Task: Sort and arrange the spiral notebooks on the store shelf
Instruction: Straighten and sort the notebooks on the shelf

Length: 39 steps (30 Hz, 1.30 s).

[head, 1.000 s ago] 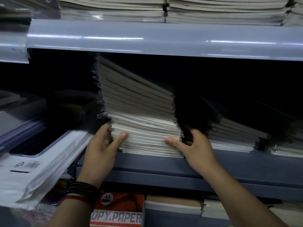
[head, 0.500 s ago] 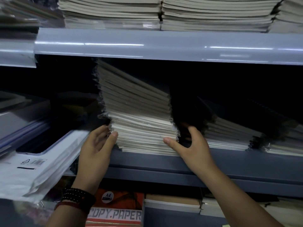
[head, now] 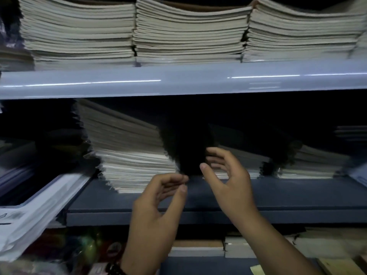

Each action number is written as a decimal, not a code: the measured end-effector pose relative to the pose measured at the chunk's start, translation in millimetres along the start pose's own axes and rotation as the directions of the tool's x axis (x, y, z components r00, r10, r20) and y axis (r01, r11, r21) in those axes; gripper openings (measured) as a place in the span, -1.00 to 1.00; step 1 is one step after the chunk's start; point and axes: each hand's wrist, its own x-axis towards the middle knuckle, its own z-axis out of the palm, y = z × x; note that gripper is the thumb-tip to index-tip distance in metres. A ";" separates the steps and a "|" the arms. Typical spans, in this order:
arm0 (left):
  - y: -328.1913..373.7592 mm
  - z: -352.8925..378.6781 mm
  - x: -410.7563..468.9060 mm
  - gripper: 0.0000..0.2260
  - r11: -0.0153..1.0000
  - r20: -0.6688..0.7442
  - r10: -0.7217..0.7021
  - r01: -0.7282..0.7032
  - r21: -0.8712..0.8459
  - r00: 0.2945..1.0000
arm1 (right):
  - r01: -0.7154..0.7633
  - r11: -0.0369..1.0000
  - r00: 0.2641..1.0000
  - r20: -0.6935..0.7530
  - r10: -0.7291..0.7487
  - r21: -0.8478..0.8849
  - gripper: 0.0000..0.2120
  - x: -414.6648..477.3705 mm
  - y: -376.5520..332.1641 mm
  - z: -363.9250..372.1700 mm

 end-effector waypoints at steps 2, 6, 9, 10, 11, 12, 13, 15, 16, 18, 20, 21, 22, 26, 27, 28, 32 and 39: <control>3.9 33.7 10.8 -0.86 1.000 0.025 -0.010 0.010 0.004 1.000 | 0.055 0.994 0.987 -0.146 -0.069 -0.097 -0.77 3.9 2.0 -24.6; -6.3 86.4 47.9 -0.95 0.994 -0.039 -0.114 0.114 0.001 0.993 | -0.169 0.975 0.915 -0.392 0.100 -0.145 -0.88 24.4 20.5 -71.4; -13.5 118.7 78.7 -0.76 0.930 -0.116 -0.362 0.350 -0.110 0.925 | -0.445 0.893 0.825 -0.418 0.381 -0.063 -0.78 43.1 36.0 -88.6; -23.7 125.5 86.8 -0.74 0.900 -0.092 -0.418 0.397 -0.182 0.904 | -0.501 0.865 0.798 -0.401 0.450 -0.026 -0.71 48.7 41.3 -89.9; -32.5 128.7 93.0 -0.69 0.872 -0.063 -0.456 0.431 -0.233 0.888 | -0.539 0.842 0.782 -0.372 0.500 0.000 -0.67 54.3 48.1 -89.0; -39.3 134.4 99.3 -0.62 0.835 -0.044 -0.501 0.470 -0.285 0.864 | -0.586 0.810 0.757 -0.339 0.559 0.026 -0.68 58.1 50.6 -87.2; -46.4 138.7 104.8 -0.56 0.799 -0.035 -0.534 0.491 -0.348 0.845 | -0.615 0.785 0.732 -0.317 0.603 0.073 -0.76 61.7 54.4 -85.1; -54.8 142.2 109.1 -0.45 0.715 0.008 -0.544 0.469 -0.518 0.839 | -0.637 0.752 0.699 -0.285 0.656 0.169 -0.69 66.1 64.7 -82.6; -58.3 143.0 109.4 -0.42 0.702 0.012 -0.530 0.447 -0.555 0.848 | -0.630 0.749 0.688 -0.298 0.661 0.206 -0.45 66.8 66.3 -82.8; -58.6 144.9 108.5 -0.40 0.751 -0.017 -0.501 0.425 -0.505 0.865 | -0.648 0.727 0.663 -0.304 0.685 0.226 -0.25 70.5 75.9 -81.6; -59.0 146.6 106.6 -0.38 0.800 -0.043 -0.478 0.415 -0.434 0.877 | -0.654 0.708 0.653 -0.274 0.706 0.268 -0.21 72.4 81.0 -79.8; -58.3 147.4 104.9 -0.38 0.809 -0.046 -0.481 0.423 -0.408 0.876 | -0.638 0.716 0.665 -0.268 0.697 0.282 -0.21 73.0 83.2 -79.4; -57.9 148.2 104.2 -0.38 0.815 -0.044 -0.481 0.428 -0.391 0.876 | -0.631 0.725 0.677 -0.260 0.688 0.277 -0.22 73.4 83.9 -79.0; -57.5 149.4 103.5 -0.39 0.837 -0.069 -0.483 0.437 -0.328 0.873 | -0.546 0.789 0.761 -0.227 0.608 0.282 -0.35 73.9 84.6 -77.2; -58.2 149.3 103.2 -0.42 0.845 -0.082 -0.482 0.439 -0.306 0.872 | -0.533 0.795 0.772 -0.218 0.597 0.289 -0.37 74.8 85.5 -77.2; -58.4 149.5 103.1 -0.45 0.856 -0.089 -0.474 0.435 -0.278 0.876 | -0.539 0.792 0.772 -0.209 0.601 0.288 -0.37 75.7 85.3 -77.9; -54.3 148.4 101.7 -0.42 0.835 -0.033 -0.467 0.428 -0.346 0.884 | -0.562 0.763 0.753 -0.184 0.632 0.319 -0.29 75.8 85.2 -79.6; -49.5 149.1 98.5 -0.42 0.844 0.040 -0.443 0.432 -0.316 0.896 | -0.519 0.771 0.772 -0.185 0.609 0.370 -0.33 78.7 86.8 -77.9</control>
